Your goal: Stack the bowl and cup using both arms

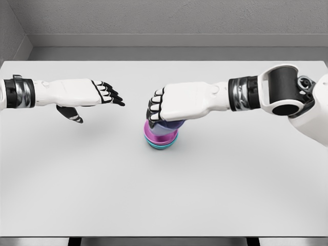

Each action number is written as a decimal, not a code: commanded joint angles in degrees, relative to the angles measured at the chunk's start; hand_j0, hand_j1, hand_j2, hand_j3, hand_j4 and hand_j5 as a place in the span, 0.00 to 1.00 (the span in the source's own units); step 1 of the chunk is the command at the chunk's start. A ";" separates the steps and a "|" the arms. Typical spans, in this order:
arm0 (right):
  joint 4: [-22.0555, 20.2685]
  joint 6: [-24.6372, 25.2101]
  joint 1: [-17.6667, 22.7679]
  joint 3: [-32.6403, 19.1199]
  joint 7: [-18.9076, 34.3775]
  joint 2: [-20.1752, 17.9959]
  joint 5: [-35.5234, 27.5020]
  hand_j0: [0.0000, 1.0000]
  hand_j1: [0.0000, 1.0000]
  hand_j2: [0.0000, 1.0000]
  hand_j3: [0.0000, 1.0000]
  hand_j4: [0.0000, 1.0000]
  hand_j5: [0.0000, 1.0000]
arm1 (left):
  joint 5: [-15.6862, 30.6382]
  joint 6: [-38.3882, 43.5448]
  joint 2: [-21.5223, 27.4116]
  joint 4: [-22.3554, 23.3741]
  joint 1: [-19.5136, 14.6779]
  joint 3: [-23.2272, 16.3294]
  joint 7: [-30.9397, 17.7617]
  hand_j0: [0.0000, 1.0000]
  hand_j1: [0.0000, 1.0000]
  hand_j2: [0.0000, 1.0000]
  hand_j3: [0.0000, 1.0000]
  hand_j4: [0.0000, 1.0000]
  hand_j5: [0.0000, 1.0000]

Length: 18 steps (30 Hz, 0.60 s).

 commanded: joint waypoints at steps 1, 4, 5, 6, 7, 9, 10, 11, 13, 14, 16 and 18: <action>0.19 0.17 0.00 0.01 -0.03 0.08 -0.15 0.61 0.61 0.61 0.61 0.61 0.61 | 0.31 0.12 0.05 0.00 0.00 0.05 0.03 1.00 1.00 1.00 1.00 1.00 1.00; 0.19 0.17 0.26 0.10 -0.03 0.16 0.11 0.61 0.61 0.61 0.61 0.61 0.61 | 0.31 0.12 0.14 0.00 0.00 0.05 0.03 1.00 1.00 1.00 1.00 1.00 1.00; 0.19 0.17 0.26 0.10 -0.03 0.16 0.11 0.61 0.61 0.61 0.61 0.61 0.61 | 0.31 0.12 0.14 0.00 0.00 0.05 0.03 1.00 1.00 1.00 1.00 1.00 1.00; 0.19 0.17 0.35 0.10 -0.03 0.16 0.11 0.61 0.61 0.61 0.61 0.61 0.61 | 0.31 0.12 0.14 0.00 0.00 0.05 0.03 1.00 1.00 1.00 1.00 1.00 1.00; 0.28 0.17 0.44 0.10 -0.03 0.16 0.11 0.61 0.61 0.61 0.61 0.61 0.61 | 0.31 0.12 0.40 0.27 0.00 0.49 0.03 1.00 1.00 1.00 1.00 1.00 1.00; 0.72 0.17 0.44 0.19 -0.03 0.25 0.20 0.61 0.61 0.61 0.61 0.61 0.61 | 0.39 0.12 0.84 0.97 -0.09 0.67 0.03 1.00 1.00 1.00 1.00 1.00 1.00; 1.07 0.17 0.44 0.63 -0.03 0.25 0.20 0.61 0.61 0.61 0.61 0.61 0.61 | 0.39 0.12 0.84 0.97 -0.09 0.67 0.03 1.00 1.00 1.00 1.00 1.00 1.00; 1.68 0.17 0.44 1.15 -0.03 0.34 0.20 0.61 0.61 0.61 0.61 0.61 0.61 | 0.31 0.12 1.19 1.06 -0.09 0.76 0.03 1.00 1.00 1.00 1.00 1.00 1.00; 1.86 0.17 0.44 1.15 -0.03 0.51 0.20 0.61 0.61 0.61 0.61 0.61 0.61 | 0.39 0.12 1.19 1.06 -0.09 0.76 0.03 1.00 1.00 1.00 1.00 1.00 1.00; 1.77 0.17 0.44 1.24 -0.03 0.60 0.28 0.61 0.61 0.61 0.61 0.61 0.61 | 0.39 0.12 1.19 1.06 -0.09 0.76 0.03 1.00 1.00 1.00 1.00 1.00 1.00; 1.86 0.17 0.44 1.24 -0.03 0.69 0.29 0.61 0.61 0.61 0.61 0.61 0.61 | 0.31 0.12 1.19 1.06 -0.09 0.76 0.03 1.00 1.00 1.00 1.00 1.00 1.00; 1.77 0.17 0.44 1.94 -0.03 0.78 0.29 0.61 0.61 0.61 0.61 0.61 0.61 | 0.31 0.12 1.19 1.06 -0.09 0.76 0.03 1.00 1.00 1.00 1.00 1.00 1.00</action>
